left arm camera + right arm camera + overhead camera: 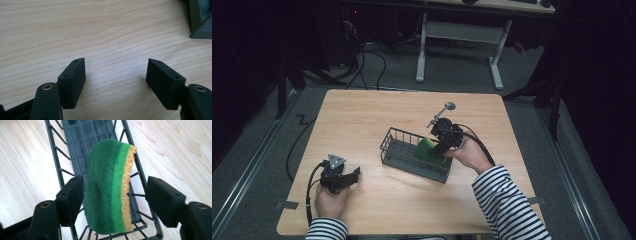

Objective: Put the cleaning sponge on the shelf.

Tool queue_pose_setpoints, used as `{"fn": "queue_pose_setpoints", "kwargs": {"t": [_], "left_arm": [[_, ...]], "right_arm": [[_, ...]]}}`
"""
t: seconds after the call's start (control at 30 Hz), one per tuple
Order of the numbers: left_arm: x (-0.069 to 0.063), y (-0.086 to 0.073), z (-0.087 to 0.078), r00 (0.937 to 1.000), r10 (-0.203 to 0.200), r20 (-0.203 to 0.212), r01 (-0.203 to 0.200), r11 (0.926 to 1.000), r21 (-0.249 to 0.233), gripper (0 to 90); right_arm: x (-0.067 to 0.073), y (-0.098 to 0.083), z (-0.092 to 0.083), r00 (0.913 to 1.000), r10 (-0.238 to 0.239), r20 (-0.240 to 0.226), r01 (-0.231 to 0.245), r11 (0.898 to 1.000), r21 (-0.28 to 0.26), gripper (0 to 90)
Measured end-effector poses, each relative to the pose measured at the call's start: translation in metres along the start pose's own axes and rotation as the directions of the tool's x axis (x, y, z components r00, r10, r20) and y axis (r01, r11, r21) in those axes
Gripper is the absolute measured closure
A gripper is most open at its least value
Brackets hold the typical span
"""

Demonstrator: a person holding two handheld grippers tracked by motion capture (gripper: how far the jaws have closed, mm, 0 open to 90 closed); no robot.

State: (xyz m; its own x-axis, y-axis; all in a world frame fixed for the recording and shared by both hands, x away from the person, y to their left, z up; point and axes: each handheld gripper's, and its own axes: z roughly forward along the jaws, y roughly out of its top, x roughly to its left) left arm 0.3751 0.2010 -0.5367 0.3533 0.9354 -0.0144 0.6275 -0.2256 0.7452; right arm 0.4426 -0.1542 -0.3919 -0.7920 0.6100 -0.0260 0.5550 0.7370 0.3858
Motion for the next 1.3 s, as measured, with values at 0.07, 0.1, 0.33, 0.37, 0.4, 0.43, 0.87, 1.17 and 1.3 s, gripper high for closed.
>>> {"fn": "queue_pose_setpoints", "kwargs": {"t": [0.07, 0.1, 0.33, 0.37, 0.4, 0.43, 0.87, 1.17, 1.3], "left_arm": [[0.000, 0.000, 0.000, 1.0000, 0.000, 0.000, 0.000, 1.0000, 0.000, 32.5], [0.000, 0.000, 0.000, 1.0000, 0.000, 0.000, 0.000, 1.0000, 0.000, 32.5], [0.000, 0.000, 0.000, 1.0000, 0.000, 0.000, 0.000, 1.0000, 0.000, 32.4], [0.000, 0.000, 0.000, 1.0000, 0.000, 0.000, 0.000, 1.0000, 0.000, 32.4], [0.000, 0.000, 0.000, 1.0000, 0.001, -0.001, -0.001, 1.0000, 0.000, 32.4], [0.000, 0.000, 0.000, 1.0000, 0.001, -0.001, -0.001, 1.0000, 0.000, 32.4], [0.000, 0.000, 0.000, 1.0000, 0.000, -0.001, 0.000, 1.0000, 0.000, 32.4], [0.000, 0.000, 0.000, 1.0000, 0.000, -0.001, 0.000, 1.0000, 0.000, 32.4], [0.000, 0.000, 0.000, 1.0000, 0.000, -0.001, 0.000, 1.0000, 0.000, 32.4]], "right_arm": [[0.000, -0.001, -0.001, 1.0000, 0.003, -0.004, -0.003, 1.000, -0.012, 32.6], [0.000, -0.001, -0.002, 1.0000, 0.007, -0.007, -0.007, 1.000, -0.020, 33.0], [-0.007, -0.013, -0.015, 0.9984, 0.056, -0.007, -0.056, 0.993, -0.108, 37.0], [-0.009, -0.015, -0.017, 0.9978, 0.066, -0.005, -0.066, 0.991, -0.117, 38.0], [-0.011, -0.018, -0.019, 0.9975, 0.070, 0.000, -0.070, 0.990, -0.126, 39.0], [-0.012, -0.021, -0.021, 0.9963, 0.086, 0.000, -0.085, 0.988, -0.132, 40.1], [-0.029, -0.062, -0.042, 0.9757, 0.217, 0.034, -0.203, 0.951, -0.233, 45.3], [-0.041, -0.089, -0.057, 0.9573, 0.286, 0.039, -0.262, 0.918, -0.297, 46.0], [-0.044, -0.098, -0.065, 0.9521, 0.302, 0.048, -0.272, 0.909, -0.316, 46.6]]}}
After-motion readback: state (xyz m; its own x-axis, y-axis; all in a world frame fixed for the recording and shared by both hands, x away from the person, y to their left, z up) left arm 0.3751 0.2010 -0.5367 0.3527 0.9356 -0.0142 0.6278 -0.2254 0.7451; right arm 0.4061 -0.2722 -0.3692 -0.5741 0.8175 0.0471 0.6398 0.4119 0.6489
